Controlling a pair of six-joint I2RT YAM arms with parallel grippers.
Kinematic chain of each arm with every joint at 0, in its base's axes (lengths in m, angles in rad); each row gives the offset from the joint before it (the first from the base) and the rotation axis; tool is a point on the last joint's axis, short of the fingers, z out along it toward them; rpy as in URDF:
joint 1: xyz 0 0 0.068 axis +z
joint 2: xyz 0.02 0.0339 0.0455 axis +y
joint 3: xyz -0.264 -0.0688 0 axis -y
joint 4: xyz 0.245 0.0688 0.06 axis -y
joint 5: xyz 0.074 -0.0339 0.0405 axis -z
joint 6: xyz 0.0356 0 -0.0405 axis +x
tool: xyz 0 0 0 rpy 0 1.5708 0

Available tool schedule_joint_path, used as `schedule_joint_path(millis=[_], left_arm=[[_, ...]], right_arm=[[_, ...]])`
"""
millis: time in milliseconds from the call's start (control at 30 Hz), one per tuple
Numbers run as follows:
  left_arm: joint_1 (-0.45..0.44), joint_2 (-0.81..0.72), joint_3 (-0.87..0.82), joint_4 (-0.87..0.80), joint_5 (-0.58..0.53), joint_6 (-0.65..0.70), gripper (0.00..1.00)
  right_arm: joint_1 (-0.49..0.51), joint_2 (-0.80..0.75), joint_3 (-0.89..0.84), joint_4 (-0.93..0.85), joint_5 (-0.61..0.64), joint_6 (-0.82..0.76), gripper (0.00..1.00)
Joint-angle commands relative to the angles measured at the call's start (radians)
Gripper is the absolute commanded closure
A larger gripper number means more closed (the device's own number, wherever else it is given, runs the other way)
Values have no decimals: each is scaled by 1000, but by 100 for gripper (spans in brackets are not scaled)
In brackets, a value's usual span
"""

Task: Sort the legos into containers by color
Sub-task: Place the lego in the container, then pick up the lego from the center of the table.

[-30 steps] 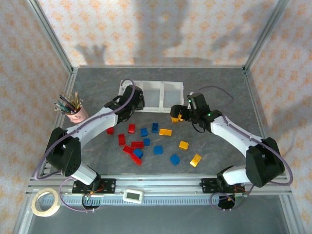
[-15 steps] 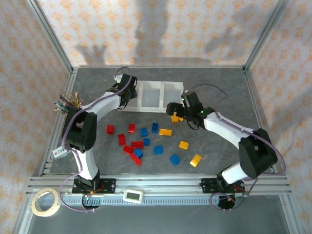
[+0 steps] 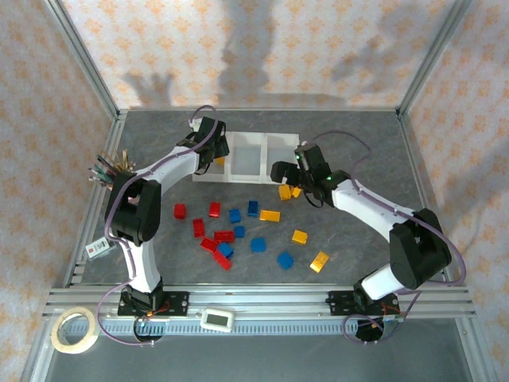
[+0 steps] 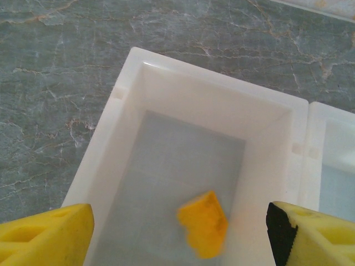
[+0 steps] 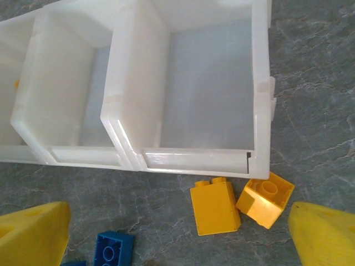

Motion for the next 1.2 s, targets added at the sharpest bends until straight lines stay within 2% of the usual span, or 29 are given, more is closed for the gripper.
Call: schedule_joint_path(millis=[0,267,467,600,800,967,1167], left_arm=[[6,-67,10,-36,49,13,16],[-47,-244,-144,-13,169,17,12],[-192,-349,-217,-47,139,92,9],[-274,-419,-296,-9,131,125,9],[-393,-526,-427,105,210,218,11],[-482,-544,-474,158,226,274,11],[-605,-488,-477,159,244,404,12]], right_arm=[[1,-24,21,-45,57,-16,0],[-12,-88,-25,-123,67,-5,0],[-52,-182,-110,-154,57,18,0],[-89,-245,-171,-170,30,36,0],[-120,-305,-241,-211,6,68,0],[-121,-369,-297,-223,-16,88,0],[-132,-461,-368,-242,-1,122,0]])
